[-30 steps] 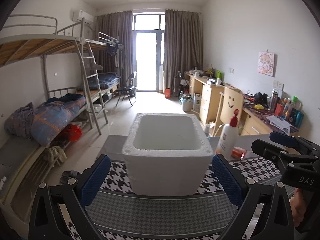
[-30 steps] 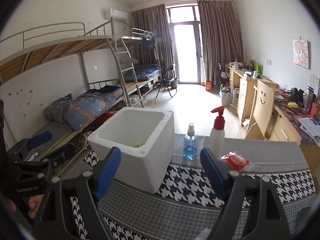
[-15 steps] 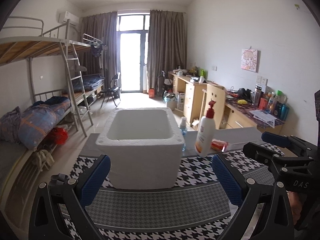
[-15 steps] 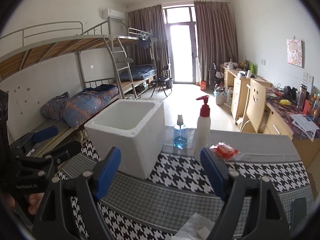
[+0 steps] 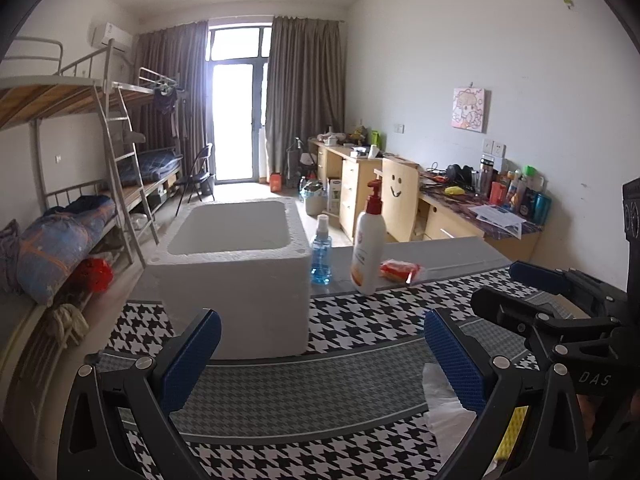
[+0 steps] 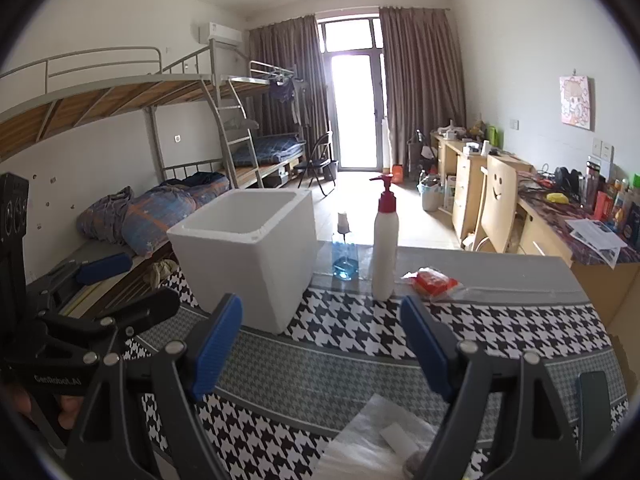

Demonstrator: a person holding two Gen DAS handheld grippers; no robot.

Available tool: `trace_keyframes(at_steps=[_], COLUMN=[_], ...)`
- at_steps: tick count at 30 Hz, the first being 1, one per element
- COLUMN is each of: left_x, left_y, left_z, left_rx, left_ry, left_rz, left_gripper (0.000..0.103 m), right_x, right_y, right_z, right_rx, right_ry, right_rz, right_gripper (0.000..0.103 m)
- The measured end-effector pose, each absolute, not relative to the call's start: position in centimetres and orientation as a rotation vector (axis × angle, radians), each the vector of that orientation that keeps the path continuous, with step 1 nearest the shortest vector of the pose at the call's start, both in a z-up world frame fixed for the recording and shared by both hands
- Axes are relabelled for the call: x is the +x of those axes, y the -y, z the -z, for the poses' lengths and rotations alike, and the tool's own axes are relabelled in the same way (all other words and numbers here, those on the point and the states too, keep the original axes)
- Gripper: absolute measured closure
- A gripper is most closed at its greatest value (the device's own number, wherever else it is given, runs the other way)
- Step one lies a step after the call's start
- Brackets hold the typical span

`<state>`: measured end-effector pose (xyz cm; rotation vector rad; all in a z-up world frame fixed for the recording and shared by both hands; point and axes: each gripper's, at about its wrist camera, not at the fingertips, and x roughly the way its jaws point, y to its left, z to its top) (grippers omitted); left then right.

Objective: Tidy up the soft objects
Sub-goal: 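Move both grippers back from the box to the remaining pile, then reach the left gripper toward the white plastic sheet beside the yellow foam sleeve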

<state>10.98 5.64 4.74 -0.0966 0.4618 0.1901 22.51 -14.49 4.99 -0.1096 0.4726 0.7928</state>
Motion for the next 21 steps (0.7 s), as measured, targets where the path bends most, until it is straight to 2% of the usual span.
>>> trace_keyframes(at_steps=[21], left_x=[10.6], left_y=[-2.3], left_z=[-1.3], left_rx=[-0.096], left_ry=[-0.500], left_rz=[-0.065], left_gripper=[0.001], right_x=[20.5], right_y=[19.6], right_z=[-2.2], right_rx=[-0.095], right_ry=[-0.480], right_rz=[-0.693], right_gripper=[0.019])
